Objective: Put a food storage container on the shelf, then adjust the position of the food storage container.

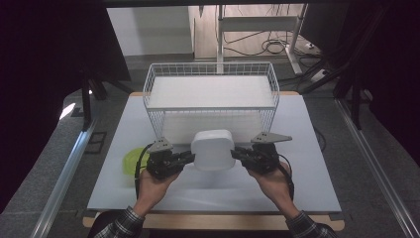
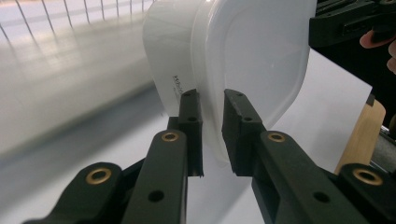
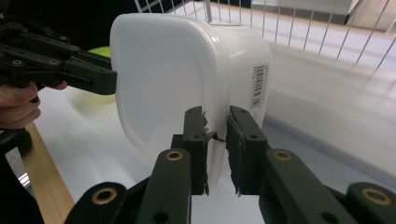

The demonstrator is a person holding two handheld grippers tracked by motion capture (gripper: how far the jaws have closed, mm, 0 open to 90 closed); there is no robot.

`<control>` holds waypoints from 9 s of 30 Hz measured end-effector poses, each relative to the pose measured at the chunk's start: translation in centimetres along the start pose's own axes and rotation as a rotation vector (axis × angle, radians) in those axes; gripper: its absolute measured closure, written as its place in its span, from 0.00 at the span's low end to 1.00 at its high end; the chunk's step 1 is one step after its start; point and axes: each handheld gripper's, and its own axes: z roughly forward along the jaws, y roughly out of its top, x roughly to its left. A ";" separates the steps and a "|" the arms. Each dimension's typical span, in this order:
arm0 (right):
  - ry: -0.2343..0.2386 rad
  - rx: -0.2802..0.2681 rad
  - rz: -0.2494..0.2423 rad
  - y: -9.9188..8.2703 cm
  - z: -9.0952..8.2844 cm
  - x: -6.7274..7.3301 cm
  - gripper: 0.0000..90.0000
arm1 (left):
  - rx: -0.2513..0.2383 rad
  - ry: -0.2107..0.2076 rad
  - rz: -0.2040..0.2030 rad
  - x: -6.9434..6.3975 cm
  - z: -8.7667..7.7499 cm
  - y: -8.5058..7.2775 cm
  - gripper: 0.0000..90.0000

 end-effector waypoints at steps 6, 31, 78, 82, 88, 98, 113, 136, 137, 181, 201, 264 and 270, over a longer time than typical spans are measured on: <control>0.000 -0.036 -0.018 2.4 -0.5 0.0 0.87 | -0.025 0.017 0.016 0.1 -1.0 2.1 0.88; 0.005 -0.141 -0.060 11.4 -2.1 -0.2 0.87 | -0.110 0.058 0.075 1.3 -4.8 11.4 0.88; -0.055 -0.110 0.050 17.4 3.0 -5.5 0.65 | -0.106 0.036 -0.049 7.2 0.4 17.7 0.66; -0.058 -0.106 0.065 17.6 3.3 -5.7 0.62 | -0.105 0.033 -0.061 7.4 0.7 17.9 0.64; -0.113 -0.093 0.051 17.8 3.9 -5.7 0.57 | -0.083 0.060 -0.078 7.7 1.5 18.1 0.55; -0.157 -0.097 0.038 18.0 4.8 -5.6 0.57 | -0.105 0.068 -0.111 8.1 2.1 18.3 0.51; -0.060 -0.127 -0.063 16.0 3.2 -4.2 0.22 | -0.118 0.054 -0.011 6.7 0.4 16.9 0.11; 0.005 -0.098 -0.124 11.2 1.0 -3.4 0.07 | -0.071 0.040 0.190 3.5 -1.2 10.7 0.06; 0.008 -0.099 -0.125 11.0 0.9 -3.4 0.06 | -0.074 0.041 0.189 3.4 -1.3 10.5 0.06; 0.071 -0.059 -0.120 0.0 0.0 -1.7 0.03 | -0.059 0.012 0.170 0.6 -1.2 -0.6 0.07; 0.036 -0.006 -0.096 -5.5 0.0 -1.9 0.03 | 0.008 0.011 0.206 -0.7 -0.2 -5.4 0.05; 0.027 0.096 -0.095 -8.6 1.3 -2.7 0.06 | 0.016 0.438 -0.061 10.9 -9.3 -7.5 1.00; 0.026 0.098 -0.100 -8.6 1.3 -2.6 0.06 | 0.042 0.474 -0.090 11.8 -9.7 -8.2 1.00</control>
